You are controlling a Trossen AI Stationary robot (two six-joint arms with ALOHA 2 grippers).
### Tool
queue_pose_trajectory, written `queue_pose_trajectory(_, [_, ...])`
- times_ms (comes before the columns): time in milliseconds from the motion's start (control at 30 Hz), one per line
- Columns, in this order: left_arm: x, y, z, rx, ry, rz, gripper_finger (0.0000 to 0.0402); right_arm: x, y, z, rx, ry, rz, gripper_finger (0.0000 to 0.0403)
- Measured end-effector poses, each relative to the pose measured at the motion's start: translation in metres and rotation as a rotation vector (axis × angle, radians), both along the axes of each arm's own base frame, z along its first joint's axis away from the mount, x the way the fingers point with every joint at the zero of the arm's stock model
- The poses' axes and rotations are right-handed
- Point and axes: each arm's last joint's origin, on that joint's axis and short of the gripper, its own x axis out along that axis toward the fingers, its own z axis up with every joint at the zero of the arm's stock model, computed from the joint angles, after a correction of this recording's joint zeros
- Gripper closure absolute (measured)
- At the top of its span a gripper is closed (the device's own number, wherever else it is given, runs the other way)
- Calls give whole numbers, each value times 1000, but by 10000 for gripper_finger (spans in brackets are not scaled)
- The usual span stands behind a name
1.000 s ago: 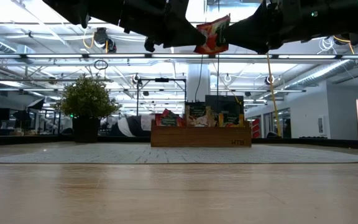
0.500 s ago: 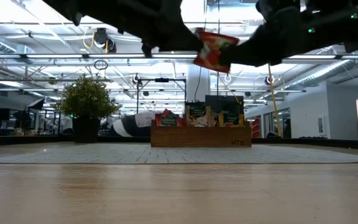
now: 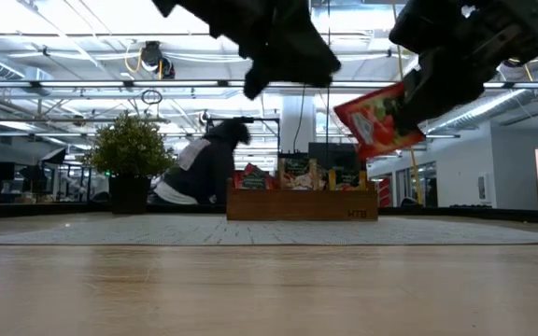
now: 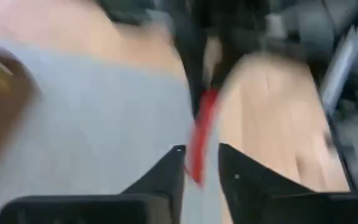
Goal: Pick & Place Tea
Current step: Put the red tea bag into the left section of the wooden organizer
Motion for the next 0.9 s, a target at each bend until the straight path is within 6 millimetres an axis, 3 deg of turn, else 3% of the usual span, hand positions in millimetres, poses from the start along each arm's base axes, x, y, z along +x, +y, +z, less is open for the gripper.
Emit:
queue_pose_trajectory(200, [35, -9, 10, -3, 89, -206, 209, 5, 2, -7, 15, 24, 14, 402])
queue_pose_trajectory(367, [54, -11, 0, 12, 114, -234, 165, 5, 2, -7, 8, 16, 19, 402])
queue_pose_trajectory(533, [56, -4, -2, 17, 107, -219, 169, 6, 3, -6, 8, -2, 25, 403])
queue_pose_trajectory(900, [58, 13, -5, -9, 115, -167, 233, 8, 3, -3, 4, -35, 36, 403])
